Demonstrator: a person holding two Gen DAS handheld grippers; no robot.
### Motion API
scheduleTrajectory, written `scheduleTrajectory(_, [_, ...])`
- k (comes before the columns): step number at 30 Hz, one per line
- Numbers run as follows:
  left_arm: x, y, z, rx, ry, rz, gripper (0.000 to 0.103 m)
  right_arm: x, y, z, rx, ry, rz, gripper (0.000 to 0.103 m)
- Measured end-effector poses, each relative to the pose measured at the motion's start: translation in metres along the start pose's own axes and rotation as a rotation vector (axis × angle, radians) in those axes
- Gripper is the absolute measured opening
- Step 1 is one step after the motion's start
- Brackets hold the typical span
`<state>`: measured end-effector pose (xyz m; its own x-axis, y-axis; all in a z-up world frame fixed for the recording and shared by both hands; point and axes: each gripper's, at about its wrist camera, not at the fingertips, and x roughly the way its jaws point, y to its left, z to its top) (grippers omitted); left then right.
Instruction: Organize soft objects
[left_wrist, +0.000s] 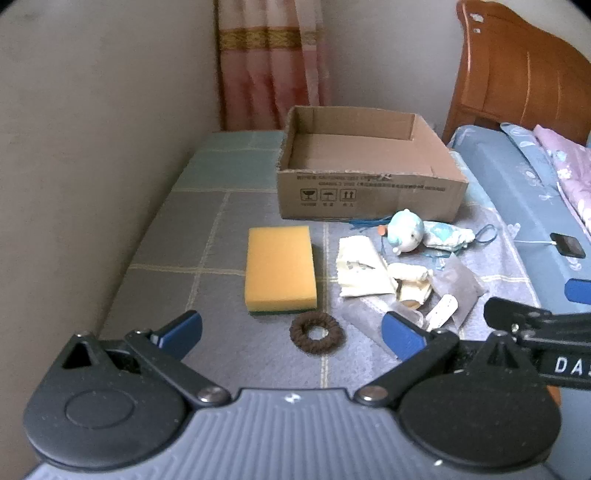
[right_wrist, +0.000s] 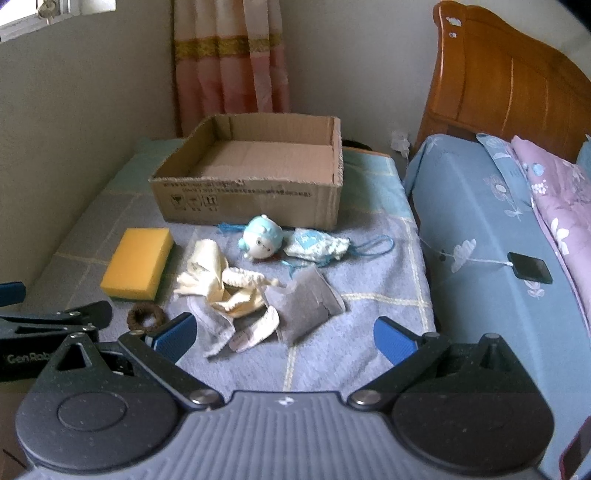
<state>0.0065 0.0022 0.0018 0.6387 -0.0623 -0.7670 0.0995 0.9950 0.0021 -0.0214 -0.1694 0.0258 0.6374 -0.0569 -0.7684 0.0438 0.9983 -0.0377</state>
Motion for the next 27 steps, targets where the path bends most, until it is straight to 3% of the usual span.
scheduleTrajectory(21, [0.059, 0.02, -0.011, 0.011, 0.028, -0.053, 0.102, 0.033, -0.002, 0.005, -0.006, -0.014, 0.029, 0.103])
scheduleTrajectory(27, [0.082, 0.026, -0.009, -0.041, 0.067, -0.09, 0.102, 0.047, -0.009, 0.005, 0.01, -0.004, 0.046, 0.103])
